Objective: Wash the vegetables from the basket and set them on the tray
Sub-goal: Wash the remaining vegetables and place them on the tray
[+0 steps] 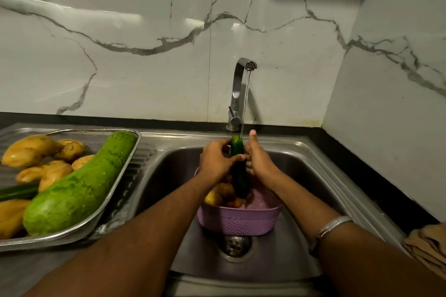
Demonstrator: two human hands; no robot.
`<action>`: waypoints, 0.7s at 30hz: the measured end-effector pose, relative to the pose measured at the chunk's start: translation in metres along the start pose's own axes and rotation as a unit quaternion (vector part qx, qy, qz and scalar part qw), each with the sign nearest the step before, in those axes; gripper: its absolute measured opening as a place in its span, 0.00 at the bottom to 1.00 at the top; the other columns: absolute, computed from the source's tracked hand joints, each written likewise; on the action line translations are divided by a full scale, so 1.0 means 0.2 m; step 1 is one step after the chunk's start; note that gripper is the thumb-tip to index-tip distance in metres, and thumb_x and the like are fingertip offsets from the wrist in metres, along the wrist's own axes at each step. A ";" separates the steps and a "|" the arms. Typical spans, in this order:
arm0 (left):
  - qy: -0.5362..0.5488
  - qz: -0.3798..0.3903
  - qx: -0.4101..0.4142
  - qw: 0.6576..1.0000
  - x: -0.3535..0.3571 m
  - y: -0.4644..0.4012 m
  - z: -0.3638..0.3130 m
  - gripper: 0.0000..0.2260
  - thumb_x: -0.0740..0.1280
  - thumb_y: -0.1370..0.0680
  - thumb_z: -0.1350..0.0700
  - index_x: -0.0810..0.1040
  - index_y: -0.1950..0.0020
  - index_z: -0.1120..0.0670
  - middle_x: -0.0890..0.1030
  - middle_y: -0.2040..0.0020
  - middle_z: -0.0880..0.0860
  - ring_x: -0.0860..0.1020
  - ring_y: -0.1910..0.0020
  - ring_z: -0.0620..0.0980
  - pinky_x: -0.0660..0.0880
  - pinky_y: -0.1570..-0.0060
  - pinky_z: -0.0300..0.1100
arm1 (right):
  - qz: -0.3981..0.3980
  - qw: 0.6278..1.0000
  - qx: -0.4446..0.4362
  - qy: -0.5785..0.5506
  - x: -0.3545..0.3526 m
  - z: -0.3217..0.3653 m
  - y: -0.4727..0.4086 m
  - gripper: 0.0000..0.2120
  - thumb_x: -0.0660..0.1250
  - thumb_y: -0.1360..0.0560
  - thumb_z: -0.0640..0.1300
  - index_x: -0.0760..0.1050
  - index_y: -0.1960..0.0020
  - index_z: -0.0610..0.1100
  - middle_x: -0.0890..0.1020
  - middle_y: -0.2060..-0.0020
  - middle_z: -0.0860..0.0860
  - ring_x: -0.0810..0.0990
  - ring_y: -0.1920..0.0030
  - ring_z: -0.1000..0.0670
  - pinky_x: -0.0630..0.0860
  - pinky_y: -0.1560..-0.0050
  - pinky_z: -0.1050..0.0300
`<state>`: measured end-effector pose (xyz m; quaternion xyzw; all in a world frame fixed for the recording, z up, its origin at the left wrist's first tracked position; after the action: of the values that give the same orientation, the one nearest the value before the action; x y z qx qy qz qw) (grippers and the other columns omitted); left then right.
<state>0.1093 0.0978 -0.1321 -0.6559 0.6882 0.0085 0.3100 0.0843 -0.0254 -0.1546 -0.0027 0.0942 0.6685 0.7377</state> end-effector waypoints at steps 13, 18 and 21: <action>0.184 0.085 -0.107 0.973 0.06 -0.02 0.06 0.25 0.75 0.24 0.55 0.74 0.28 0.51 0.81 0.47 0.54 0.83 0.48 0.53 0.84 0.53 0.48 | 0.061 0.986 0.151 -0.035 -0.05 -0.28 0.05 0.25 0.50 0.14 0.59 0.71 0.28 0.44 0.80 0.38 0.38 0.81 0.41 0.38 0.81 0.48 0.42; 0.163 0.190 -0.148 0.957 0.18 0.03 0.11 0.19 0.65 0.17 0.52 0.71 0.26 0.51 0.79 0.36 0.53 0.79 0.39 0.51 0.77 0.37 0.51 | 0.048 0.985 0.159 -0.052 -0.02 -0.27 0.07 0.30 0.46 0.16 0.64 0.75 0.39 0.43 0.85 0.56 0.40 0.83 0.60 0.40 0.80 0.70 0.51; 0.171 0.146 -0.191 0.956 0.22 0.07 0.12 0.14 0.55 0.14 0.53 0.73 0.33 0.58 0.81 0.42 0.58 0.79 0.45 0.53 0.77 0.51 0.43 | -0.004 0.990 0.135 -0.031 0.07 -0.24 0.02 0.29 0.49 0.16 0.63 0.76 0.41 0.40 0.84 0.58 0.42 0.81 0.62 0.44 0.78 0.70 0.56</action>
<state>0.1081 0.0695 -0.1761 -0.5871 0.8045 0.0725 0.0524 0.0754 -0.0173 -0.2029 0.1174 0.1606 0.6466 0.7364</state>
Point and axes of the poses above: each hand's wrist, its own y-axis away from the middle knuckle, its own x-axis out of the palm, z = x × y, the point moved 9 cm from there along -y, towards the middle knuckle
